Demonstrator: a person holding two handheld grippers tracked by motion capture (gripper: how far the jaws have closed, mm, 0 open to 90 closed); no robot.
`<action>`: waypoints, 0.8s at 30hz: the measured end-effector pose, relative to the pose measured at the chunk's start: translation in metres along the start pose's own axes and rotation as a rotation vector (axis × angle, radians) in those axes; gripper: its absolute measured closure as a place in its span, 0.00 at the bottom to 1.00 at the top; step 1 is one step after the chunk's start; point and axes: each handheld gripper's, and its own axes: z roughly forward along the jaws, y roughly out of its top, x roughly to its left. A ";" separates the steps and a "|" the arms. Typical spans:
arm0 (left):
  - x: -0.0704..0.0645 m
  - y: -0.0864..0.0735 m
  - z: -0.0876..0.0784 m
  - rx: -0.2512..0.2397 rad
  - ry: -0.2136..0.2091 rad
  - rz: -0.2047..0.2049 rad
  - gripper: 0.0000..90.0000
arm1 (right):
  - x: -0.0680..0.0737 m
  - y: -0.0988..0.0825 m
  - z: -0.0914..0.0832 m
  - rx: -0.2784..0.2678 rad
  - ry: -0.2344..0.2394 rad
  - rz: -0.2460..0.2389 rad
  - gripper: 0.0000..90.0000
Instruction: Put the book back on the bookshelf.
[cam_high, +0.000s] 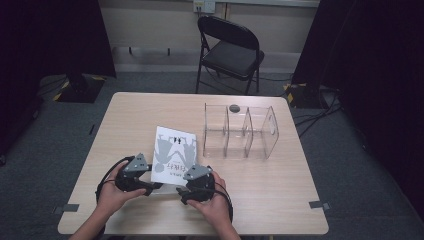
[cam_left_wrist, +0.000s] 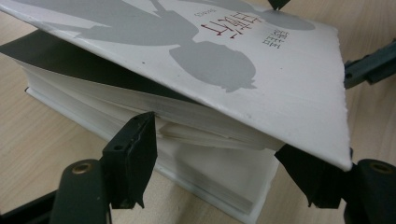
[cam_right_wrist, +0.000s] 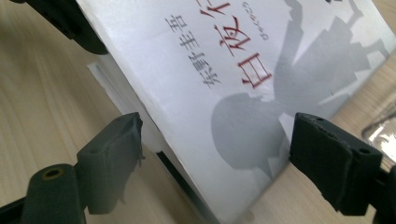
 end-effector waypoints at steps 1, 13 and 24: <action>0.000 0.001 0.000 0.006 0.005 0.009 0.32 | 0.001 0.001 0.001 -0.003 0.000 -0.003 0.17; -0.001 0.007 -0.001 0.024 0.009 0.015 0.33 | 0.009 0.011 0.017 -0.018 -0.097 -0.030 0.14; 0.001 0.002 0.005 0.020 0.003 -0.006 0.33 | 0.012 0.012 0.025 -0.015 -0.161 -0.110 0.16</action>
